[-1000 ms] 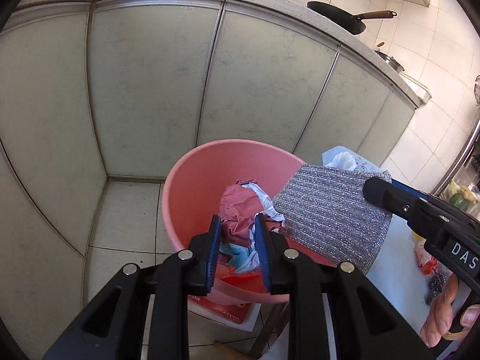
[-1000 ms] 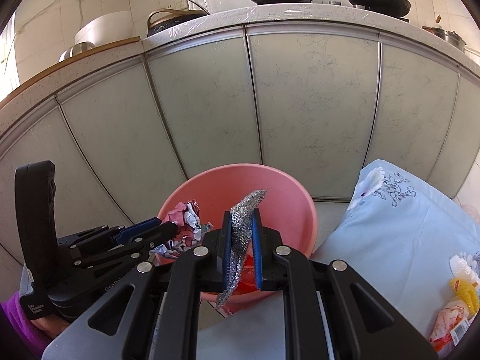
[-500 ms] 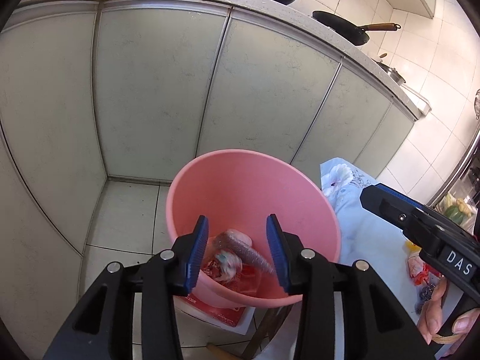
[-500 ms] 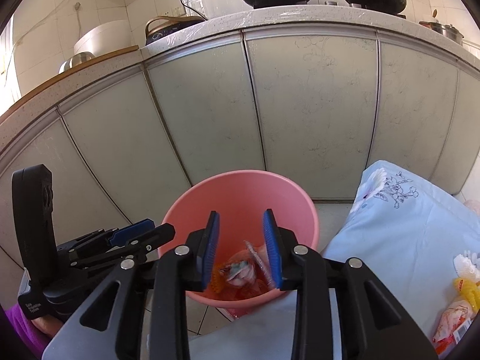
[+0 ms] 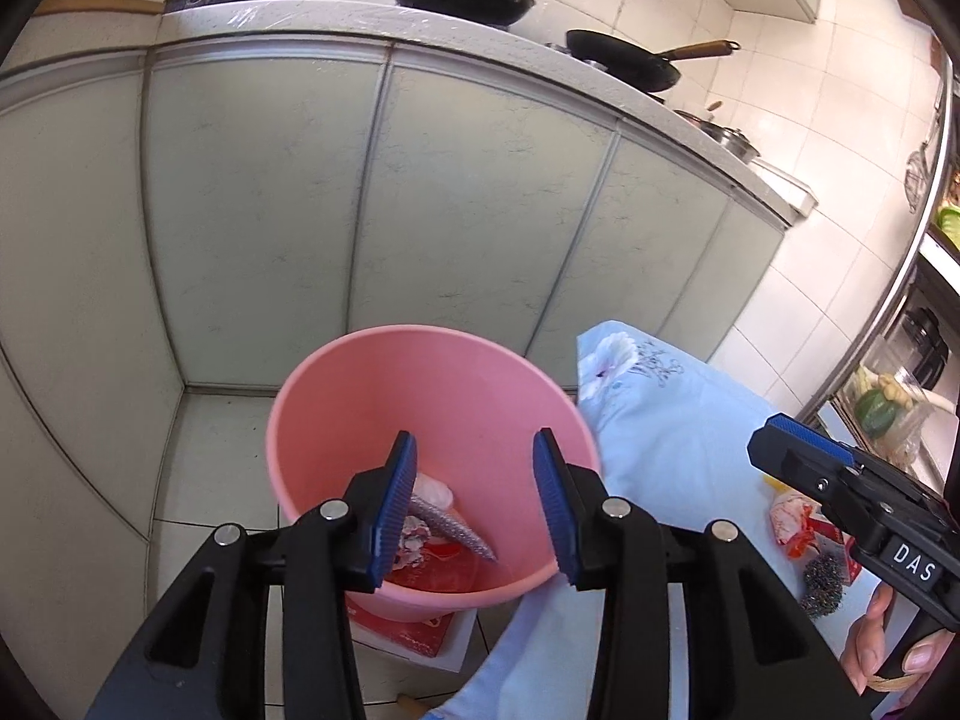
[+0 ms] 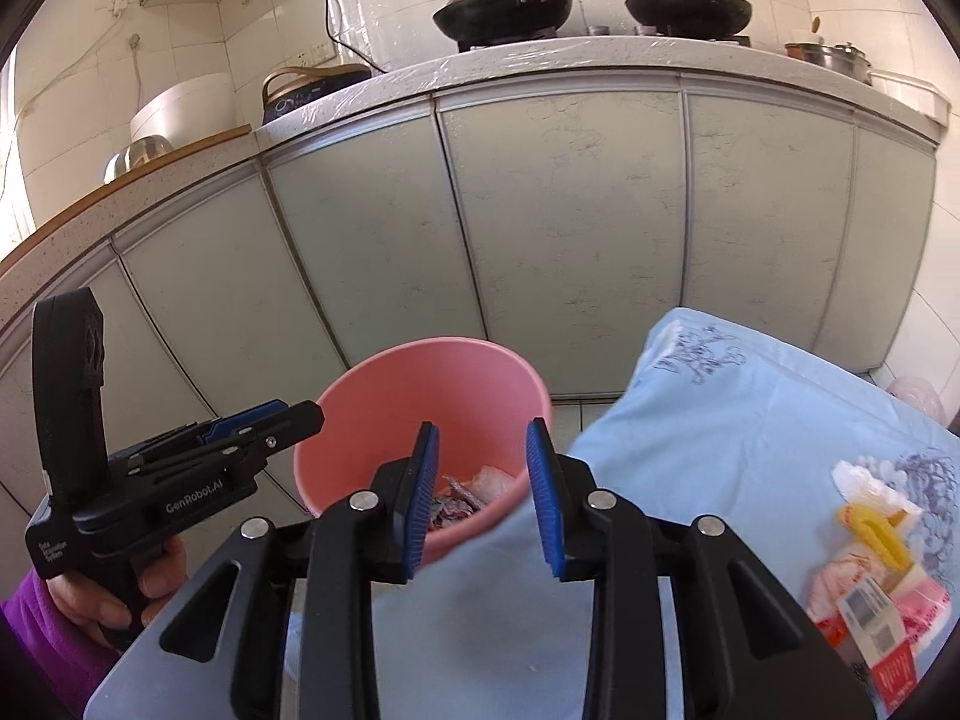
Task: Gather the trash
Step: 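Move both open tools back over the table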
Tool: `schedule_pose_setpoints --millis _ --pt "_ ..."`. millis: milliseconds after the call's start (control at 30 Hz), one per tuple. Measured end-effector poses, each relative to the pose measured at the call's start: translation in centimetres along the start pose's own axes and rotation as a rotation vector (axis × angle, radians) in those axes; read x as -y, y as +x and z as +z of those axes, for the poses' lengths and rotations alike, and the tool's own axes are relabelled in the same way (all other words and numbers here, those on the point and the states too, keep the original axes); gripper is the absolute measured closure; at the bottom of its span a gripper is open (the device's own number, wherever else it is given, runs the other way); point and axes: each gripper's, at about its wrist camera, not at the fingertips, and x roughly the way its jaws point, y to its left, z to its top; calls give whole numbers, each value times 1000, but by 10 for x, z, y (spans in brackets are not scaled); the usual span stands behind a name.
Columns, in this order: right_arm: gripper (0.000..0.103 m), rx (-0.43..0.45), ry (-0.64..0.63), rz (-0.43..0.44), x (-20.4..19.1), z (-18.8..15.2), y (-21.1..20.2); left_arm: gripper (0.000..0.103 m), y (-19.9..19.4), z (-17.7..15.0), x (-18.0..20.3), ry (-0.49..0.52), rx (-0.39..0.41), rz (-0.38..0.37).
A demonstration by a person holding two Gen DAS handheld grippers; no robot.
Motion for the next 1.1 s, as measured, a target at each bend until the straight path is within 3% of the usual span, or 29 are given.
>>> schedule_pose_setpoints --millis 333,600,867,1100 --pt "72 38 55 -78 40 -24 -61 63 -2 -2 59 104 -25 -81" --pt "72 62 108 -164 76 -55 -102 60 8 -8 113 193 -89 -166" --pt "72 72 235 -244 129 -90 -130 59 31 -15 183 274 -187 -278" --pt "72 70 286 -272 155 -112 -138 59 67 -10 238 282 -299 -358"
